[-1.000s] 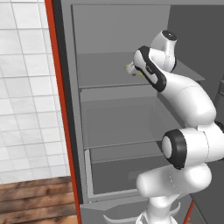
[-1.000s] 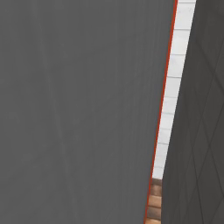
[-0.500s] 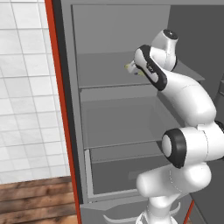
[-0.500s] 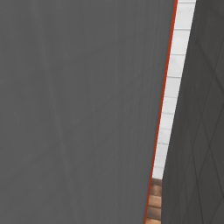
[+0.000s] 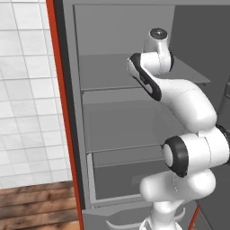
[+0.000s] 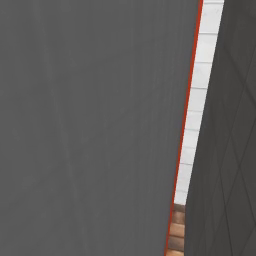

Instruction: Retrieve the butter from the fridge and place it on a plate on the dining table. Then retrieve the butter knife by the fridge and place it near the plate.

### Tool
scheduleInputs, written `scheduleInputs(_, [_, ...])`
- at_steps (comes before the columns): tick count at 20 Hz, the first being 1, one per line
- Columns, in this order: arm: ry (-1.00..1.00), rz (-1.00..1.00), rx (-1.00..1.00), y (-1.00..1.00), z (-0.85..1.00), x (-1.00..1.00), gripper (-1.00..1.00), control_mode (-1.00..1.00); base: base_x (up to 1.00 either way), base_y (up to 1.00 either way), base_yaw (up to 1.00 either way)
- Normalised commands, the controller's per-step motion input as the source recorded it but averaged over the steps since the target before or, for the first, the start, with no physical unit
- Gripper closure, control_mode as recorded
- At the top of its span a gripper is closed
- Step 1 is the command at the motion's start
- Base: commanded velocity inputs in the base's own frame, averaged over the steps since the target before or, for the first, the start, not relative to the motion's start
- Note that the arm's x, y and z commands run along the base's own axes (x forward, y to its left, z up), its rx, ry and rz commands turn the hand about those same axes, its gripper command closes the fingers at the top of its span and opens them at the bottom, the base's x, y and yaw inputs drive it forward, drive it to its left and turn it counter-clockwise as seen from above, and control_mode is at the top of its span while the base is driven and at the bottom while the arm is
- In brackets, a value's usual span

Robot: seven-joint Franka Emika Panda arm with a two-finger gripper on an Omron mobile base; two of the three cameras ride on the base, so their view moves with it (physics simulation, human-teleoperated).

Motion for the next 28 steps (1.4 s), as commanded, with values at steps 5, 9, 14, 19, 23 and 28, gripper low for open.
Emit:
scheduleInputs(5, [0.01,-0.57,0.14,0.01,0.49,-0.64,1.00,-1.00,0.00,0.00,0.00])
scheduleInputs(9, [0.00,-0.32,0.09,-0.01,0.10,-1.00,1.00,-1.00,0.00,0.00,0.00])
scheduleInputs(14, [0.00,-0.12,0.02,0.00,0.00,-1.00,1.00,-1.00,0.00,0.00,0.00])
scheduleInputs(19, [-0.04,0.00,0.00,-0.02,0.00,-1.00,1.00,-1.00,0.00,0.00,0.00])
scheduleInputs(23, [0.00,0.01,0.01,0.00,0.00,-1.00,1.00,-1.00,0.00,0.00,0.00])
scheduleInputs(28, [0.02,0.11,0.04,0.03,-0.16,-1.00,1.00,-1.00,0.00,0.00,0.00])
